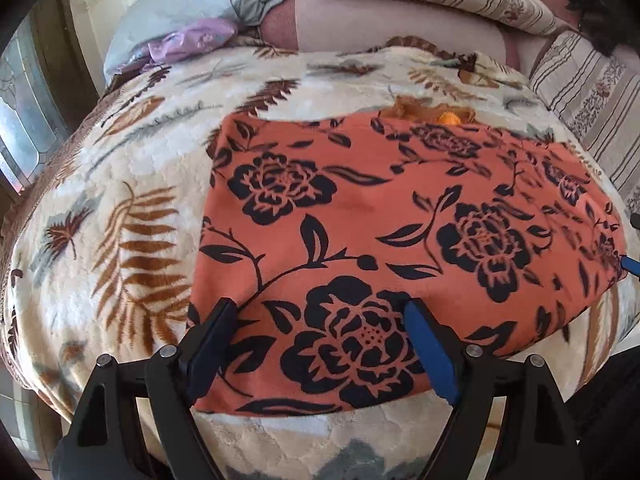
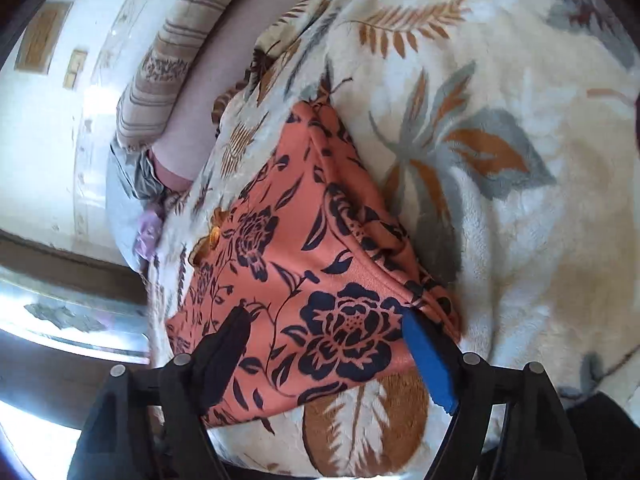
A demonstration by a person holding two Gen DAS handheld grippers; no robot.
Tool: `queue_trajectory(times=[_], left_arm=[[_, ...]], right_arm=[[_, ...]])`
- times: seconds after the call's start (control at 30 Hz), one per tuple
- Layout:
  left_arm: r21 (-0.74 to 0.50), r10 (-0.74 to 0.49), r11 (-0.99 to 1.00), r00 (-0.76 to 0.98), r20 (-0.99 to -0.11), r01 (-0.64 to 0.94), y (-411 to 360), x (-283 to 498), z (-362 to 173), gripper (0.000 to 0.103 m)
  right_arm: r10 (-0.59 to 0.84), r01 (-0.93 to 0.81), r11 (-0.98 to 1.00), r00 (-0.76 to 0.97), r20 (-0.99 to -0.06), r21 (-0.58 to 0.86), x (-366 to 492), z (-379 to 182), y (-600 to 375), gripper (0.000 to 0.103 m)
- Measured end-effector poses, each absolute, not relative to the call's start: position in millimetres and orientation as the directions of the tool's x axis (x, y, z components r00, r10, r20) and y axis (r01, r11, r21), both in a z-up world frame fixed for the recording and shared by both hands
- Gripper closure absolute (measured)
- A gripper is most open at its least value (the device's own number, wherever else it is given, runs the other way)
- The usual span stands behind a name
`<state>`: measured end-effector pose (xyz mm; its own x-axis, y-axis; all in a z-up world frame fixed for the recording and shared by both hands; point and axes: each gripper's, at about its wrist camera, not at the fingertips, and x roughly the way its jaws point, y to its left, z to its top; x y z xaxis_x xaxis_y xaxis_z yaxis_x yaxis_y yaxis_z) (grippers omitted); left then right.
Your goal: Fold small clothes
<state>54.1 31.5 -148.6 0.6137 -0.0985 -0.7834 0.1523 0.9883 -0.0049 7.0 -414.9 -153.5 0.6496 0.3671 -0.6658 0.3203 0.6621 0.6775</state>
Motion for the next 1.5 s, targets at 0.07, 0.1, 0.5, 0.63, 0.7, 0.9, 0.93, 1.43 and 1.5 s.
queue_trajectory(times=[0.07, 0.1, 0.5, 0.63, 0.7, 0.9, 0.93, 1.43, 1.5], left_arm=[[-0.025, -0.121, 0.988, 0.649, -0.751, 0.155, 32.7, 47.3, -136.4, 0.018], [-0.029, -0.128, 0.987, 0.669, -0.732, 0.156, 33.3, 44.4, -131.8, 0.018], [0.023, -0.082, 0.988, 0.647, -0.758, 0.152, 37.4, 50.1, -167.8, 0.01], [0.007, -0.097, 0.988, 0.652, -0.752, 0.155, 40.1, 53.3, -169.3, 0.009], [-0.004, -0.11, 0.987, 0.648, -0.754, 0.163, 40.8, 51.4, -168.1, 0.009], [-0.015, -0.118, 0.986, 0.636, -0.763, 0.165, 42.3, 54.8, -167.5, 0.008], [-0.016, -0.118, 0.986, 0.634, -0.765, 0.164, 41.7, 55.5, -167.3, 0.007], [-0.033, -0.098, 0.992, 0.598, -0.795, 0.118, 45.3, 42.4, -150.8, 0.007], [-0.043, -0.096, 0.994, 0.607, -0.789, 0.102, 47.3, 34.7, -142.8, 0.007]], right_arm=[[0.35, 0.263, 0.713, 0.669, -0.656, 0.649, 3.4, -135.4, -408.7, 0.021], [0.359, 0.228, 0.725, 0.679, -0.64, 0.649, 1.8, -128.8, -405.4, 0.021], [0.345, 0.199, 0.761, 0.682, -0.645, 0.618, 38.5, -104.1, -401.0, 0.013], [0.404, 0.168, 0.768, 0.621, -0.671, 0.618, 98.3, -122.4, -396.2, 0.013], [0.35, 0.31, 0.765, 0.536, -0.768, 0.564, 124.0, -157.9, -409.7, 0.015], [0.351, 0.219, 0.769, 0.64, -0.683, 0.601, 151.5, -113.7, -405.9, 0.013], [0.35, 0.219, 0.783, 0.62, -0.702, 0.583, 163.7, -119.0, -405.3, 0.013], [0.378, 0.159, 0.827, 0.552, -0.743, 0.539, 69.7, -131.2, -356.3, 0.013], [0.278, 0.269, 0.845, 0.516, -0.81, 0.462, 59.8, -160.7, -372.9, 0.014]])
